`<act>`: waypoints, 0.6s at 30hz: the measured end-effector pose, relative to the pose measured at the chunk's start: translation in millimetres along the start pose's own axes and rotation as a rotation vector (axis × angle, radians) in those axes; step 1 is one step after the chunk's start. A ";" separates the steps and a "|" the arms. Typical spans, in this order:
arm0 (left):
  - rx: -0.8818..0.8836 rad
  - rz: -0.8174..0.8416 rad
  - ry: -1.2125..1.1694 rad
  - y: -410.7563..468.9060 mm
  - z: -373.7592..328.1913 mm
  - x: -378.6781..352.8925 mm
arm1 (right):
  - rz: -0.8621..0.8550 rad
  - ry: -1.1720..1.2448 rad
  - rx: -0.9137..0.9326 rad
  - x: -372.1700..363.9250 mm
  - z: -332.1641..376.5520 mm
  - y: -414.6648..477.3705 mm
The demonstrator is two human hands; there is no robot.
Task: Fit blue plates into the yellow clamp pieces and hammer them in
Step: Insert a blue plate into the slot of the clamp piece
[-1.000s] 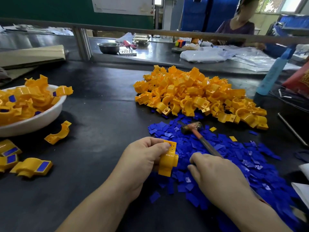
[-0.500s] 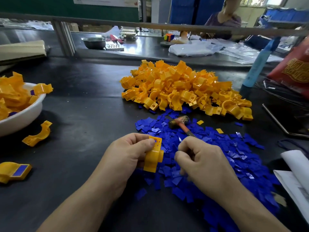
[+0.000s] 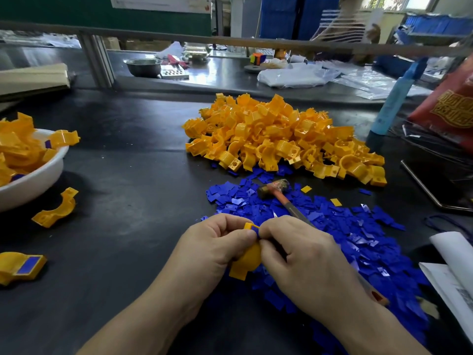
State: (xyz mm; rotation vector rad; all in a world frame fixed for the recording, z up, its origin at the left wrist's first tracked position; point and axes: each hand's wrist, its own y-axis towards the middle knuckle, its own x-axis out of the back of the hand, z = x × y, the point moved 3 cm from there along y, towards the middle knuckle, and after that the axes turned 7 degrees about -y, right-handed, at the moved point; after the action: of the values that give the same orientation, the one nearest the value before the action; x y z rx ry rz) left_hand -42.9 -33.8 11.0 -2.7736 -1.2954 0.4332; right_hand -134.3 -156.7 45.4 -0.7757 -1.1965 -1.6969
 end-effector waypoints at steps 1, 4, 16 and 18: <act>0.002 -0.004 0.013 -0.2 0.2 0.0 | -0.007 0.035 -0.011 0.4 0.4 -0.3; 0.003 -0.015 0.030 -1.2 0.5 0.1 | -0.044 0.145 -0.121 0.2 -1.5 -0.4; -0.030 0.052 -0.045 -1.8 -0.9 0.1 | 0.011 0.931 -0.397 -5.2 -0.2 1.9; -0.034 0.038 -0.026 -1.6 0.7 0.1 | -0.001 0.904 -0.383 -5.3 -0.6 2.0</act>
State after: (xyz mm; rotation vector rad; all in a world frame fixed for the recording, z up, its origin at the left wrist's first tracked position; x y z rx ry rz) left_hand -44.3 -32.8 10.6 -2.8340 -1.2683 0.4547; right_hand -130.3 -155.9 41.3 -0.1432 -0.2526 -1.9666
